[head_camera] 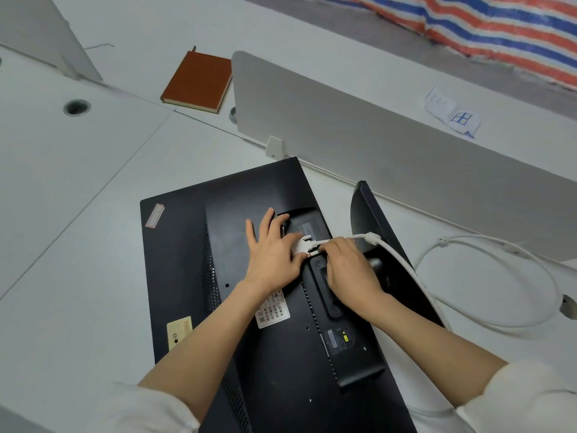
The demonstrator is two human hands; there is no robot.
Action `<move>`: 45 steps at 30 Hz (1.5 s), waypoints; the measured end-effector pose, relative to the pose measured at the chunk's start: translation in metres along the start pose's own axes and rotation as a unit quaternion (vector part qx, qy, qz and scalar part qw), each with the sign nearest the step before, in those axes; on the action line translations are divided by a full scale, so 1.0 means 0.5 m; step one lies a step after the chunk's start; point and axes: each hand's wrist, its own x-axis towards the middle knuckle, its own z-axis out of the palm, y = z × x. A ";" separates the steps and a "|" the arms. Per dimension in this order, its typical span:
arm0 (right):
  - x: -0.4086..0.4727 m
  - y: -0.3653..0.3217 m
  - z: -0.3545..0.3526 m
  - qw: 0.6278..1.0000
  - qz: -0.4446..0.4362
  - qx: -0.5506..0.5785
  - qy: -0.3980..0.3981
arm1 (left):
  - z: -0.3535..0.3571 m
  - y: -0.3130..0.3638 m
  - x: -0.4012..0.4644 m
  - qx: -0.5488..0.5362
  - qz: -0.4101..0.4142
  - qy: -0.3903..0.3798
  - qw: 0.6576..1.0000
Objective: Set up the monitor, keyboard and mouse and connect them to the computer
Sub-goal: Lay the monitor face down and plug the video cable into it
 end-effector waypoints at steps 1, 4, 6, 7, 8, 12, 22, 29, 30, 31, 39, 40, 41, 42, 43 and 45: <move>-0.001 -0.001 0.002 1.000 0.001 0.004 0.005 | 0.000 0.000 0.000 -0.001 0.000 0.001 1.000; -0.006 -0.003 0.005 1.000 -0.005 -0.009 0.025 | 0.001 0.000 0.000 -0.009 -0.005 0.006 1.000; -0.010 -0.003 0.007 0.999 -0.020 -0.032 0.023 | 0.000 0.000 0.000 -0.011 -0.006 0.004 1.000; -0.010 -0.005 0.005 0.998 -0.026 -0.049 0.014 | 0.000 0.000 0.000 -0.010 -0.006 0.002 1.000; -0.010 -0.009 0.001 0.997 -0.029 -0.068 0.004 | -0.001 0.000 0.001 -0.009 -0.007 0.002 1.000; -0.006 -0.009 -0.006 0.994 -0.029 -0.108 -0.005 | -0.001 0.000 -0.002 -0.014 -0.008 0.000 1.000; -0.023 -0.013 -0.011 0.991 -0.041 -0.128 -0.008 | 0.000 0.000 -0.002 -0.016 -0.007 0.002 1.000; -0.035 -0.006 -0.005 0.993 -0.034 -0.115 0.018 | 0.000 0.000 -0.001 -0.013 -0.007 0.002 1.000; -0.036 -0.007 -0.005 0.992 -0.033 -0.120 0.017 | 0.001 0.000 0.000 -0.012 -0.008 0.002 1.000; -0.037 -0.006 -0.005 0.991 -0.033 -0.126 0.015 | 0.001 0.000 -0.001 -0.012 -0.008 0.003 1.000; -0.042 -0.010 0.000 0.990 -0.018 -0.143 0.007 | 0.000 0.002 -0.002 -0.010 -0.007 0.003 1.000; -0.044 -0.009 0.000 0.990 -0.020 -0.138 0.013 | 0.000 0.002 -0.002 -0.010 -0.007 0.002 1.000; -0.046 -0.007 0.000 0.990 -0.023 -0.135 0.019 | 0.000 0.002 -0.002 -0.010 -0.007 0.001 1.000; -0.048 -0.006 0.001 0.990 -0.026 -0.138 0.022 | 0.000 0.002 -0.003 -0.011 -0.007 0.001 1.000; -0.048 -0.006 0.003 0.989 -0.026 -0.143 0.024 | 0.000 0.002 -0.003 -0.012 -0.007 0.003 1.000; -0.046 -0.011 0.007 0.987 -0.018 -0.155 0.026 | 0.001 0.002 -0.002 -0.012 -0.008 0.004 1.000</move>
